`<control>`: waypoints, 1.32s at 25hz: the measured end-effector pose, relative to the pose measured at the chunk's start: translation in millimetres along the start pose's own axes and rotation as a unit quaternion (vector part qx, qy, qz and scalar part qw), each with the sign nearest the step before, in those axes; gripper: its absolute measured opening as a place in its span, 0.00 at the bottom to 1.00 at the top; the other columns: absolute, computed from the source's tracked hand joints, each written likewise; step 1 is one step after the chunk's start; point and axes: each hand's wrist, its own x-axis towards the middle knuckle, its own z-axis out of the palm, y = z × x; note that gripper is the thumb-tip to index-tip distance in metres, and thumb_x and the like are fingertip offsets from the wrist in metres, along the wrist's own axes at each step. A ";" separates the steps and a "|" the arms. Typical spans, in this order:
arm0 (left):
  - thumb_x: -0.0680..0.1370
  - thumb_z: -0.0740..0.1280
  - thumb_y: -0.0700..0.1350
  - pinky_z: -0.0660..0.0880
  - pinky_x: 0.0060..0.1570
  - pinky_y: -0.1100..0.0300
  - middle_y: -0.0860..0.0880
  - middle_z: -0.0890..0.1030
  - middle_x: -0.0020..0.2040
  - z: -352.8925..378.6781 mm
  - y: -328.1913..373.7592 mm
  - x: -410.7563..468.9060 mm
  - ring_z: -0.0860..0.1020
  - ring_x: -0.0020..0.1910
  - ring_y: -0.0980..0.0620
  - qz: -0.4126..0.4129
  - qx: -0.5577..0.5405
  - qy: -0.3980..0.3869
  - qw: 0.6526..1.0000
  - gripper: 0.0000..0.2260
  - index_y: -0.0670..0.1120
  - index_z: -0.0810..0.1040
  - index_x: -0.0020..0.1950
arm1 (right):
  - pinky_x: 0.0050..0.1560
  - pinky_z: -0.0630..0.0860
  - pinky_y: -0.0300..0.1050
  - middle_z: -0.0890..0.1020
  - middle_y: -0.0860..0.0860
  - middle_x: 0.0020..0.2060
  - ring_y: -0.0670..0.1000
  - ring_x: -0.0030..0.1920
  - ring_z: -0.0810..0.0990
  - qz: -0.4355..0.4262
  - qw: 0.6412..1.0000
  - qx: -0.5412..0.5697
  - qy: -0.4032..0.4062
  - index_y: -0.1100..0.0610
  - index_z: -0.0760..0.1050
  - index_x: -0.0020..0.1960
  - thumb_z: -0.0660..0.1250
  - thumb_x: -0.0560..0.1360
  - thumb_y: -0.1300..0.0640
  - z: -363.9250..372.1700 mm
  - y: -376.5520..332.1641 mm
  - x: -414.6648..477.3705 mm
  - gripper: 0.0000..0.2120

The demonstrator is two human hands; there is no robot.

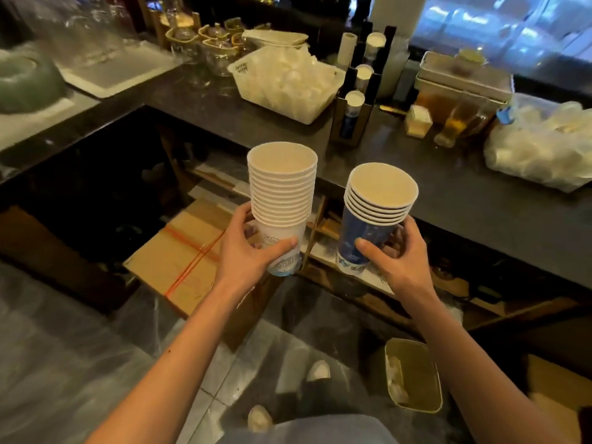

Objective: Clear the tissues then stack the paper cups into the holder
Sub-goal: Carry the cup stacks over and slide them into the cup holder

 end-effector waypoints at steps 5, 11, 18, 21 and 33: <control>0.60 0.79 0.61 0.80 0.56 0.47 0.59 0.77 0.64 26.4 2.0 74.7 0.78 0.60 0.55 0.012 0.013 -0.038 0.999 0.39 0.57 0.70 0.69 | 0.63 0.77 0.57 0.75 0.44 0.67 0.48 0.66 0.75 -0.020 1.000 -0.013 0.004 0.46 0.65 0.71 0.78 0.60 0.37 -6.7 7.8 56.6 0.44; 0.61 0.79 0.60 0.80 0.55 0.52 0.58 0.78 0.62 66.9 11.5 158.9 0.78 0.59 0.58 0.023 0.042 -0.068 0.997 0.38 0.55 0.71 0.68 | 0.62 0.78 0.51 0.76 0.34 0.62 0.41 0.64 0.75 -0.034 0.999 -0.006 0.008 0.32 0.66 0.63 0.77 0.61 0.37 -35.3 21.5 143.8 0.34; 0.60 0.79 0.63 0.78 0.49 0.61 0.60 0.80 0.56 105.2 18.8 250.6 0.79 0.54 0.63 0.006 0.058 -0.077 0.995 0.36 0.57 0.74 0.65 | 0.62 0.77 0.51 0.77 0.39 0.64 0.44 0.65 0.75 -0.018 1.000 -0.006 0.009 0.39 0.66 0.68 0.78 0.61 0.39 -51.6 36.9 232.8 0.39; 0.62 0.79 0.62 0.76 0.49 0.63 0.61 0.80 0.55 112.6 26.0 289.1 0.78 0.53 0.64 0.011 0.083 -0.098 0.992 0.32 0.57 0.75 0.63 | 0.61 0.77 0.47 0.77 0.37 0.61 0.41 0.63 0.75 -0.020 1.000 -0.019 0.005 0.32 0.66 0.64 0.78 0.61 0.39 -50.8 39.5 263.8 0.35; 0.64 0.79 0.56 0.69 0.41 0.70 0.57 0.74 0.59 114.8 60.7 521.0 0.74 0.50 0.65 0.119 0.186 -0.198 0.955 0.36 0.54 0.70 0.69 | 0.51 0.79 0.37 0.79 0.40 0.60 0.39 0.59 0.78 -0.020 0.993 0.006 0.114 0.42 0.69 0.66 0.78 0.60 0.38 -43.6 27.2 385.1 0.38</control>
